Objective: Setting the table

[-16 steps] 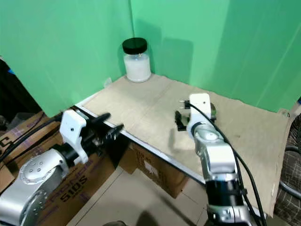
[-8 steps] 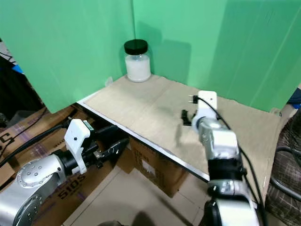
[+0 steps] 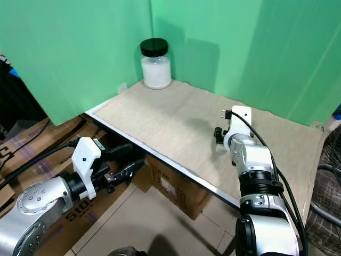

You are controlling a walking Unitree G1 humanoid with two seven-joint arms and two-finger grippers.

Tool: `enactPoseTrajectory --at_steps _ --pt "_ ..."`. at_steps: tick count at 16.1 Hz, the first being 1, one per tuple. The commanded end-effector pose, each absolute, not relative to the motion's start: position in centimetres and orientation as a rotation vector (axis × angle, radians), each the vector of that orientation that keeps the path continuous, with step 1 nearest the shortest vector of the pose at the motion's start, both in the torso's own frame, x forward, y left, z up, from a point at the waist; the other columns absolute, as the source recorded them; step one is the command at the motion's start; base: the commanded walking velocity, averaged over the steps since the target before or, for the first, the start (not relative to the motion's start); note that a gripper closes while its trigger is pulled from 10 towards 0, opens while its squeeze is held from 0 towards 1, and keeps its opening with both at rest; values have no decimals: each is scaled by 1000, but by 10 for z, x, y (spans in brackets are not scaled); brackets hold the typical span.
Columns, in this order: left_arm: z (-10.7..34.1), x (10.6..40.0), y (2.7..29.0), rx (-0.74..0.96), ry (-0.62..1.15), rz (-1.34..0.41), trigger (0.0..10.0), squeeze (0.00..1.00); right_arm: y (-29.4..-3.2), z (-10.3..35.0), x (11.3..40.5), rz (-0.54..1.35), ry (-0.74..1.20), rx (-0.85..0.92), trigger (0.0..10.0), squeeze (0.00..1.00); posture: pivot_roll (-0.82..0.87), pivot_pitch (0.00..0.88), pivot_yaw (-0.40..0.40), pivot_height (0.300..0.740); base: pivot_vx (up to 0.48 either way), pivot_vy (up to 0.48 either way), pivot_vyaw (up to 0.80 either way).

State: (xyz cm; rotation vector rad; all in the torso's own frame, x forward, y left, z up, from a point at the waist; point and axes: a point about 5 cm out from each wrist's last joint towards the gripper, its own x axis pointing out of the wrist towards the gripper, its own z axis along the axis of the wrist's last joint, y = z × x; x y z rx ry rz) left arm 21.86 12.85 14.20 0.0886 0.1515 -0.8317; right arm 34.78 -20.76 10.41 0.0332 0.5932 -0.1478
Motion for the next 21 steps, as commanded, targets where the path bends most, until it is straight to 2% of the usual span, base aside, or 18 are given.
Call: enactPoseTrajectory --at_steps 1,9,21 --pt "142 218 131 98 150 -834 10000 0 -206 108 351 -144 577 53 0 0 75 0 81 740 0 0 0" --pt "141 219 132 102 148 -845 10000 0 -217 104 347 -165 597 117 0 0 73 0 86 740 0 0 0" --pt "140 221 133 111 148 -849 10000 0 -215 102 348 -156 606 128 0 0 70 0 91 740 0 0 0"
